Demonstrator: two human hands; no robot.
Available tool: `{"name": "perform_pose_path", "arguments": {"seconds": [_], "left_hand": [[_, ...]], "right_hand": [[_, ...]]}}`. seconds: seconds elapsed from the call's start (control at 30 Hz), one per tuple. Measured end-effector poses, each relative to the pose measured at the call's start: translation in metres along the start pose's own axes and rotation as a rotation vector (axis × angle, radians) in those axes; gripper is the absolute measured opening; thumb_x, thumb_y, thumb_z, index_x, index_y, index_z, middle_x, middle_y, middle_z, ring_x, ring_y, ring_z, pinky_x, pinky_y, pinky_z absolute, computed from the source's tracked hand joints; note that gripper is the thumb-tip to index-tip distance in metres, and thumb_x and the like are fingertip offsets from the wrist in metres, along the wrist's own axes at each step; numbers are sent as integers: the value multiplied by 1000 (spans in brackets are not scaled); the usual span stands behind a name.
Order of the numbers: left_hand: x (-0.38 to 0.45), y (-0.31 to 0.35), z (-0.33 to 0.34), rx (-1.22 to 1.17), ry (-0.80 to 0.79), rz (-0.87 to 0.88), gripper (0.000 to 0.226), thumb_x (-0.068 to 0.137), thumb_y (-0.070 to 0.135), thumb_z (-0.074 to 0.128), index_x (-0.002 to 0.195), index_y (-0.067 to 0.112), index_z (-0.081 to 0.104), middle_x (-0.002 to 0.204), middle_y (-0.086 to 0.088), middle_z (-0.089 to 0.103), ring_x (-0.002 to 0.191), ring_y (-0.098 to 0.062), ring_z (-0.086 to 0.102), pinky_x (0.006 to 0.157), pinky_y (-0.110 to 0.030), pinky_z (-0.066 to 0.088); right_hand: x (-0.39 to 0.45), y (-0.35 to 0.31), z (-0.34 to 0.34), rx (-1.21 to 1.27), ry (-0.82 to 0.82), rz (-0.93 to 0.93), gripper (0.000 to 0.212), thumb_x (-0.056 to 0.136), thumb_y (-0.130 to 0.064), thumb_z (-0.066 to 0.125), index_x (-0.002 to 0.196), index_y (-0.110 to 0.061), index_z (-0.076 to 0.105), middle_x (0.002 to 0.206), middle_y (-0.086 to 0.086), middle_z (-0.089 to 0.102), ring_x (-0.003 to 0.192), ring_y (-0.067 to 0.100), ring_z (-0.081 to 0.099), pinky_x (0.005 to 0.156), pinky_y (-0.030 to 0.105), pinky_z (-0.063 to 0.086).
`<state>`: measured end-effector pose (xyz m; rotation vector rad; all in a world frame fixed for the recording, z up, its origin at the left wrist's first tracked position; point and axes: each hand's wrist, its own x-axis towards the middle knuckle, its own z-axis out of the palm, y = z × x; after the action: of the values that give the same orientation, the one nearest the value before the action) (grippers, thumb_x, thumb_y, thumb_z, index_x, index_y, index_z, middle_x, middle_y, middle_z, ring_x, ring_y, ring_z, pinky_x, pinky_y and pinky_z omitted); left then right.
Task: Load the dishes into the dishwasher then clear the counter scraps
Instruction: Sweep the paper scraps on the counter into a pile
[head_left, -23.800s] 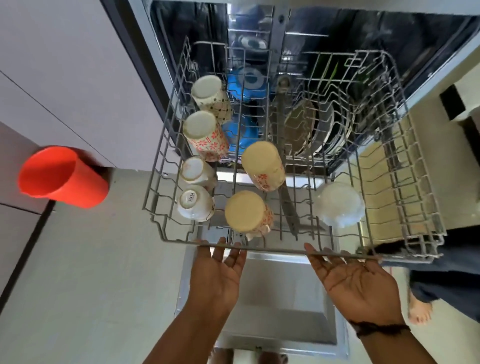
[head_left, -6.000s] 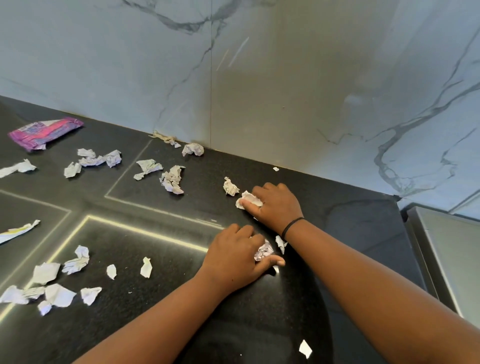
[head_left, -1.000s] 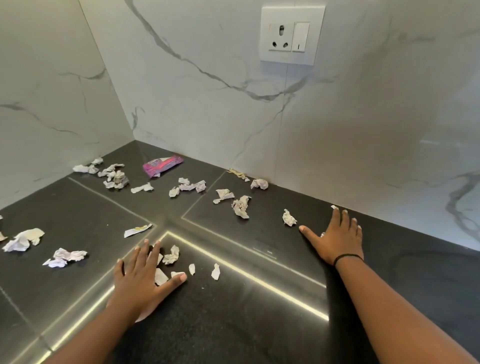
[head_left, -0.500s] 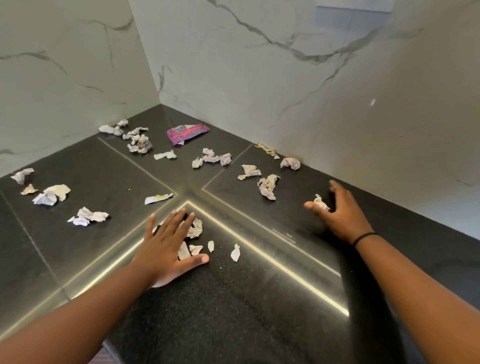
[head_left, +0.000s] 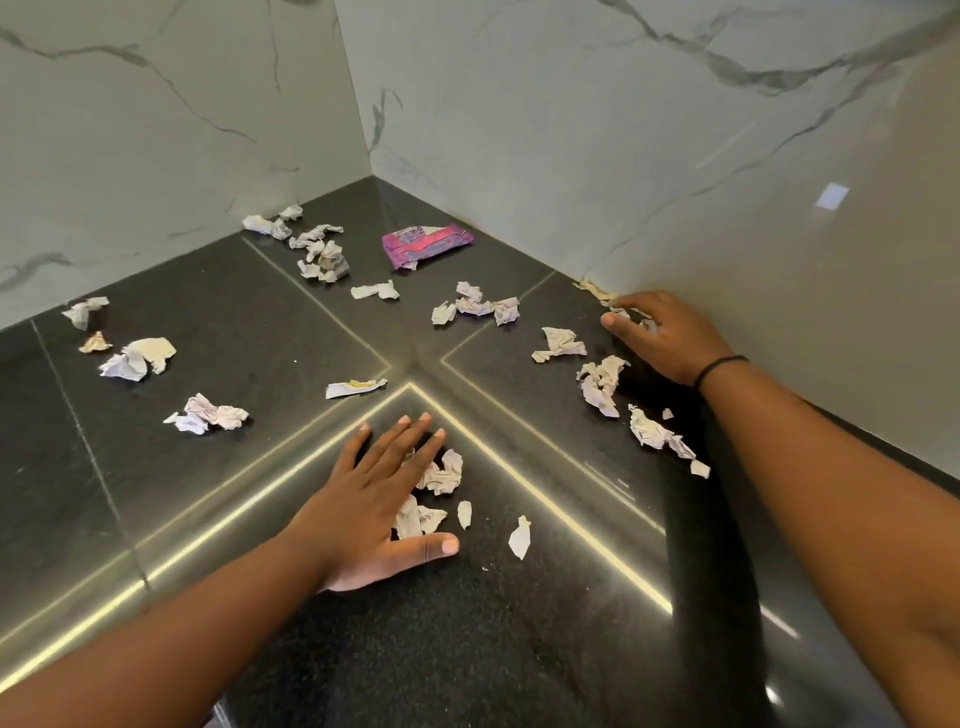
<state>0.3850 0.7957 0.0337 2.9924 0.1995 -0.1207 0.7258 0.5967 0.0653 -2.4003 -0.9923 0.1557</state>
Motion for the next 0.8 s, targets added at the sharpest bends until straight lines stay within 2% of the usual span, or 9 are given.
{"name": "perform_pose_path", "arguments": {"seconds": [0.13,0.23,0.3,0.4,0.47,0.53,0.6,0.7,0.8], "left_hand": [[1,-1,-2,-77,24,-69,97,75,89,14,149,34,-14,157,12,-21,140,1,-26,117,-34,-14],[1,-1,-3,-86,23,-94,97,73,88,14,149,35,-15,156,14,-23,136,5,-31,115,-27,-19],[2,-1,-4,-95,23,-98,97,73,89,14,149,35,-14,156,14,-22,135,6,-31,114,-26,-20],[1,-1,-4,-115,25,-95,98,73,89,13,150,35,-11,157,14,-19,136,7,-29,115,-27,-18],[1,-2,-3,-103,19,-88,98,73,89,13,150,34,-11,157,13,-18,137,6,-28,116,-29,-17],[2,-3,-2,-107,27,-83,98,73,89,13,151,34,-9,158,12,-15,139,4,-24,117,-31,-14],[2,-3,-1,-115,32,-77,97,74,89,15,151,34,-7,159,12,-13,141,3,-21,118,-33,-12],[2,-3,0,-122,39,-70,96,75,89,17,151,34,-4,159,12,-10,142,3,-18,119,-34,-10],[2,-2,-1,-128,37,-71,96,75,89,17,151,34,-3,159,13,-9,142,3,-18,118,-34,-11]], "right_hand": [[56,-12,14,-229,-165,-26,47,95,-49,45,136,-26,52,141,6,46,130,26,41,108,38,32],[76,-23,26,-428,-179,16,48,98,-42,38,141,-20,46,144,12,45,131,33,40,108,41,32],[80,-25,29,-466,-133,59,43,98,-36,40,130,-13,57,131,16,55,117,34,50,98,38,40],[77,-27,17,-181,-126,148,39,96,-36,47,94,-7,73,93,14,68,84,28,60,77,32,44],[66,-24,0,-43,-96,157,43,95,-41,49,86,-8,74,79,7,65,71,22,56,70,30,41],[52,-18,-13,5,-29,130,45,94,-43,52,87,-3,71,71,5,57,64,20,50,62,29,37],[36,-13,-15,33,-51,83,39,91,-45,57,93,-8,70,81,5,62,75,22,55,68,31,42],[22,-5,-3,-53,-167,-5,39,89,-50,58,113,-20,68,115,2,64,102,21,58,86,33,44],[17,-2,9,7,-117,44,41,91,-51,53,114,-20,66,117,3,63,108,22,56,87,32,42]]}}
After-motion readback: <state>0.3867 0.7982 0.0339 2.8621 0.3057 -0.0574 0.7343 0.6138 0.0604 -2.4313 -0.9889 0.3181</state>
